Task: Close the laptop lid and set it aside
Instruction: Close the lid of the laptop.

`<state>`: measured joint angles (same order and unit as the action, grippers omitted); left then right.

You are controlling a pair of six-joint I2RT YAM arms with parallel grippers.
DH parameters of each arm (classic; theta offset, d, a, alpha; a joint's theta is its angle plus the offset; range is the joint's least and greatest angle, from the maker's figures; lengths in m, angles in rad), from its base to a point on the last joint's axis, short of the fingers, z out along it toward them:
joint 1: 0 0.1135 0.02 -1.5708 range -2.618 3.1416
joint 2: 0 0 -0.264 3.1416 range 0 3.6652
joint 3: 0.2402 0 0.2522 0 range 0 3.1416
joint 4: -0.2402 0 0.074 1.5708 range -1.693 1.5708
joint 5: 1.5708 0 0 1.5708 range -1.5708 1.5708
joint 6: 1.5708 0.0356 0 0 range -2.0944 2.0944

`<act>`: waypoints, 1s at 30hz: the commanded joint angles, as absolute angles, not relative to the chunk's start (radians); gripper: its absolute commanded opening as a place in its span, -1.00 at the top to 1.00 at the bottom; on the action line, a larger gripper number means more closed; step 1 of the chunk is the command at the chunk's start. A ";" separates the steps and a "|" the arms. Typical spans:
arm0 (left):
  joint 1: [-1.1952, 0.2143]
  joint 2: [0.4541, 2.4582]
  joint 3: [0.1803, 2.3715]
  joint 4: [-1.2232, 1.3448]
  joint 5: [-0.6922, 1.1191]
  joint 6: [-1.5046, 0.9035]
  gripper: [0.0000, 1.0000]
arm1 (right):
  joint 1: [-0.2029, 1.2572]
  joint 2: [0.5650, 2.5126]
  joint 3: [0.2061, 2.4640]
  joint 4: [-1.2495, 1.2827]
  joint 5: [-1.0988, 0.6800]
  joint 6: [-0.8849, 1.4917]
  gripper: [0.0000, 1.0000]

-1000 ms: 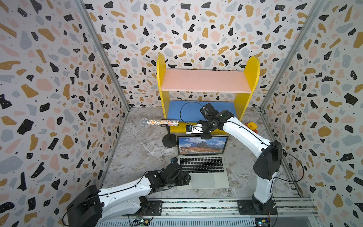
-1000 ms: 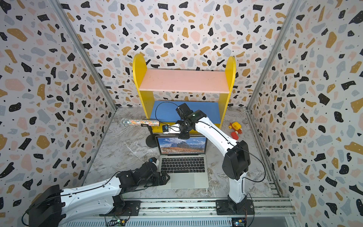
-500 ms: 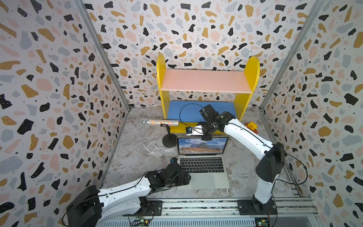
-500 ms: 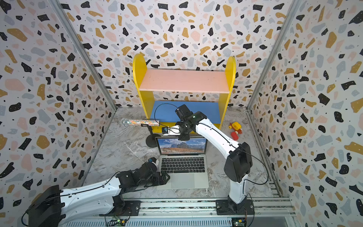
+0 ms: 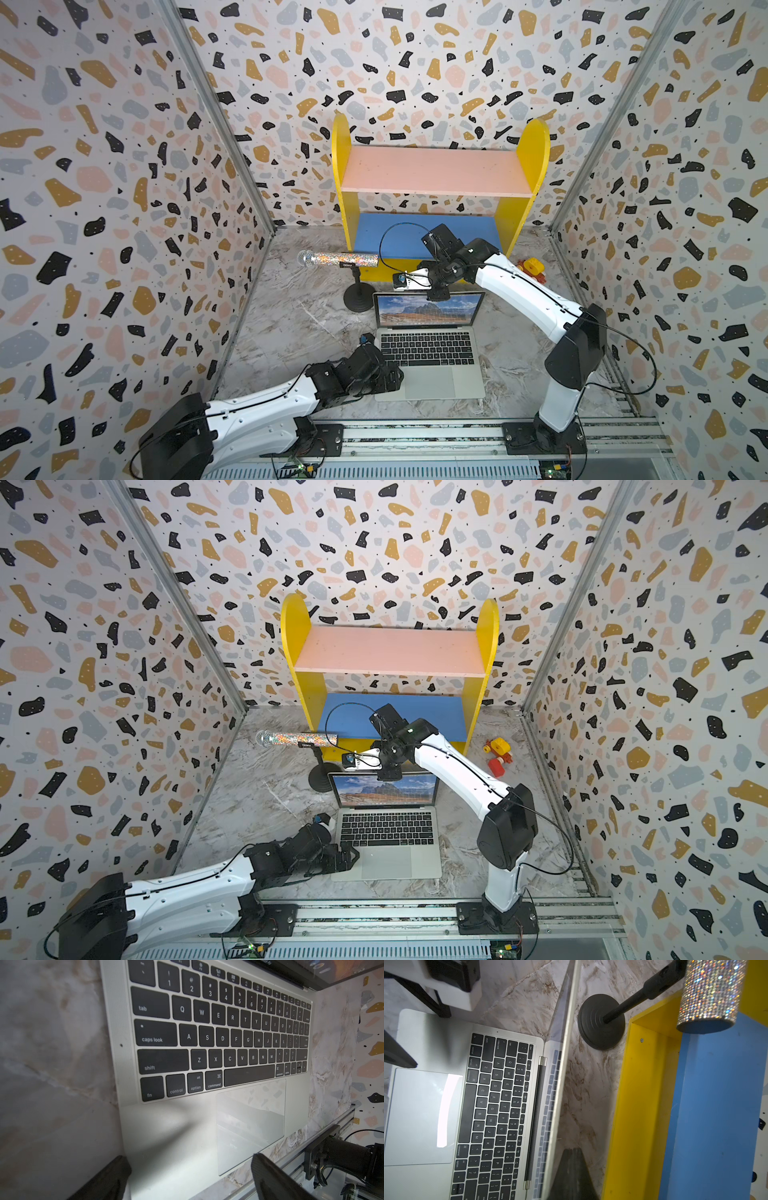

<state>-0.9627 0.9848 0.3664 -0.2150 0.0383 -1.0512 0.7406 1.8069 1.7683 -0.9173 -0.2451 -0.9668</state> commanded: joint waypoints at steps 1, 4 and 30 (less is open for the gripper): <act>-0.966 0.987 0.333 -0.240 0.015 -1.061 -0.93 | 0.761 1.757 1.744 -1.015 -0.264 -0.958 1.00; -0.966 0.982 0.332 -0.244 0.012 -1.062 -0.93 | 0.761 1.746 1.731 -1.015 -0.260 -0.959 1.00; -0.966 0.958 0.329 -0.272 -0.012 -1.077 -0.93 | 0.765 1.656 1.626 -1.020 -0.258 -0.943 1.00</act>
